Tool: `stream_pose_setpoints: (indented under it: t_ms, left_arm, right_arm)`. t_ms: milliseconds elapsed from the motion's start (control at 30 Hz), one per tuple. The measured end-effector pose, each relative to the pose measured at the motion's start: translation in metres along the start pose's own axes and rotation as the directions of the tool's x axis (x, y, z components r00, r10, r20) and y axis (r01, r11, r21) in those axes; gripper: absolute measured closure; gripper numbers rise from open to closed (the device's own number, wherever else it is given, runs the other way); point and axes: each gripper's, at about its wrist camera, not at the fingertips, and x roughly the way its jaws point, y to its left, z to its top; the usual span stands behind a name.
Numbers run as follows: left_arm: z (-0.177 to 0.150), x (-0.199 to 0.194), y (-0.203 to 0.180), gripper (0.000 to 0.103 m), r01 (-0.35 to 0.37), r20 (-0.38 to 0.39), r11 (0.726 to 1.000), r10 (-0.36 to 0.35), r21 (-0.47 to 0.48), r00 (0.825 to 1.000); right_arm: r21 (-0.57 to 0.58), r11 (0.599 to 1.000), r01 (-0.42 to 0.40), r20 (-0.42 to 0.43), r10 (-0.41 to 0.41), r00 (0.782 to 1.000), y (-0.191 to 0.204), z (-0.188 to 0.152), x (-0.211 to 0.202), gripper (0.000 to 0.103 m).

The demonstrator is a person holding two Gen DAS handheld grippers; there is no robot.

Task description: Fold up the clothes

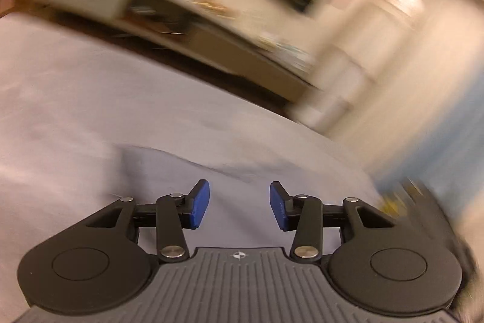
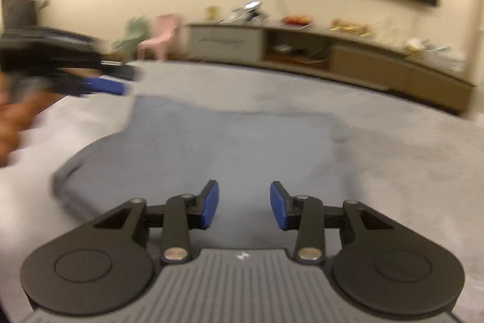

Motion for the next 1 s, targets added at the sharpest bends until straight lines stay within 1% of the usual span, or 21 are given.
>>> stream_pose_setpoints:
  t_ms: [33,67,100,133,167,200,267,333,400,433,467,600,633,667,733,767,800,867,933,967,1000]
  left_arm:
    - [-0.011,0.003,-0.015,0.055,0.011,-0.046,0.999,-0.009,0.048,0.999]
    - [-0.024,0.01,-0.023,0.055,-0.011,-0.094,0.996,0.019,0.085,0.995]
    - [-0.038,0.019,-0.026,0.055,-0.052,-0.138,0.992,0.068,0.119,0.988]
    - [-0.05,0.026,-0.026,0.056,-0.089,-0.163,0.985,0.113,0.149,0.98]
    - [-0.057,0.03,-0.022,0.062,-0.123,-0.163,0.977,0.151,0.171,0.975]
    - [-0.065,0.034,-0.019,0.062,-0.157,-0.162,0.969,0.189,0.193,0.968]
    - [-0.067,0.033,-0.016,0.061,-0.226,-0.15,0.947,0.263,0.228,0.953]
    - [-0.064,0.027,-0.012,0.062,-0.269,-0.139,0.939,0.302,0.214,0.943]
    - [-0.066,0.017,-0.013,0.06,-0.278,-0.13,0.939,0.307,0.2,0.943]
    - [-0.065,0.016,-0.016,0.059,-0.268,-0.13,0.944,0.295,0.191,0.946]
    - [-0.062,0.018,-0.019,0.058,-0.265,-0.129,0.946,0.291,0.185,0.948]
    - [-0.04,0.04,-0.023,0.053,-0.294,-0.107,0.939,0.316,0.18,0.943]
    - [-0.035,0.046,-0.025,0.051,-0.301,-0.101,0.937,0.322,0.178,0.941]
    - [-0.029,0.052,-0.026,0.046,-0.308,-0.096,0.935,0.328,0.177,0.94]
    - [-0.018,0.063,-0.028,0.045,-0.323,-0.085,0.93,0.34,0.174,0.936]
    - [-0.013,0.068,-0.03,0.044,-0.33,-0.08,0.928,0.347,0.173,0.935]
    - [-0.007,0.074,-0.031,0.044,-0.337,-0.074,0.926,0.353,0.171,0.933]
    - [0.004,0.085,-0.033,0.045,-0.351,-0.063,0.921,0.365,0.168,0.929]
    - [0.015,0.097,-0.036,0.049,-0.364,-0.053,0.917,0.377,0.164,0.925]
    - [0.02,0.102,-0.037,0.048,-0.371,-0.047,0.914,0.383,0.163,0.923]
    - [0.02,0.105,-0.039,0.047,-0.375,-0.046,0.913,0.386,0.163,0.921]
  right_arm:
    - [0.009,1.0,0.008,-0.007,-0.008,1.0,-0.006,-0.004,0.002,0.066]
    - [0.017,1.0,0.015,-0.013,-0.015,1.0,-0.013,-0.008,0.004,0.069]
    - [-0.001,1.0,0.019,-0.014,-0.019,1.0,-0.015,-0.014,0.007,0.069]
    - [-0.017,1.0,0.023,-0.014,-0.023,1.0,-0.018,-0.021,0.01,0.068]
    - [-0.013,1.0,0.019,-0.005,-0.019,1.0,-0.021,-0.025,0.01,0.065]
    - [0.012,1.0,0.012,-0.006,-0.012,1.0,-0.027,-0.026,0.01,0.059]
    - [0.054,0.998,-0.011,-0.005,0.011,1.0,-0.036,-0.028,0.011,0.058]
    - [0.061,0.998,-0.03,-0.013,0.031,0.999,-0.04,-0.026,0.012,0.057]
    - [0.069,0.997,-0.043,-0.025,0.045,0.999,-0.044,-0.023,0.01,0.057]
    - [0.076,0.996,-0.037,-0.021,0.038,0.999,-0.042,-0.025,0.005,0.057]
    - [0.082,0.996,-0.03,-0.016,0.032,0.999,-0.041,-0.027,0.0,0.057]
    - [0.053,0.999,0.003,-0.007,-0.003,1.0,-0.035,-0.036,0.0,0.053]
    - [0.046,0.999,0.023,-0.013,-0.023,1.0,-0.033,-0.033,0.003,0.053]
    - [0.027,0.998,0.064,-0.014,-0.063,0.998,-0.03,-0.03,0.009,0.053]
    - [0.0,0.988,0.153,-0.008,-0.153,0.988,-0.027,-0.024,0.024,0.054]
    - [0.01,0.981,0.193,-0.007,-0.193,0.981,-0.027,-0.018,0.035,0.054]
    - [0.027,0.974,0.224,-0.013,-0.224,0.975,-0.03,-0.013,0.045,0.055]
    - [0.056,0.964,0.26,-0.029,-0.259,0.965,-0.042,-0.003,0.061,0.055]
    - [0.1,0.972,0.214,-0.069,-0.207,0.976,-0.06,0.004,0.063,0.053]
    - [0.126,0.974,0.186,-0.091,-0.175,0.98,-0.071,0.007,0.062,0.054]
    - [0.152,0.972,0.178,-0.093,-0.165,0.982,-0.081,0.011,0.053,0.061]
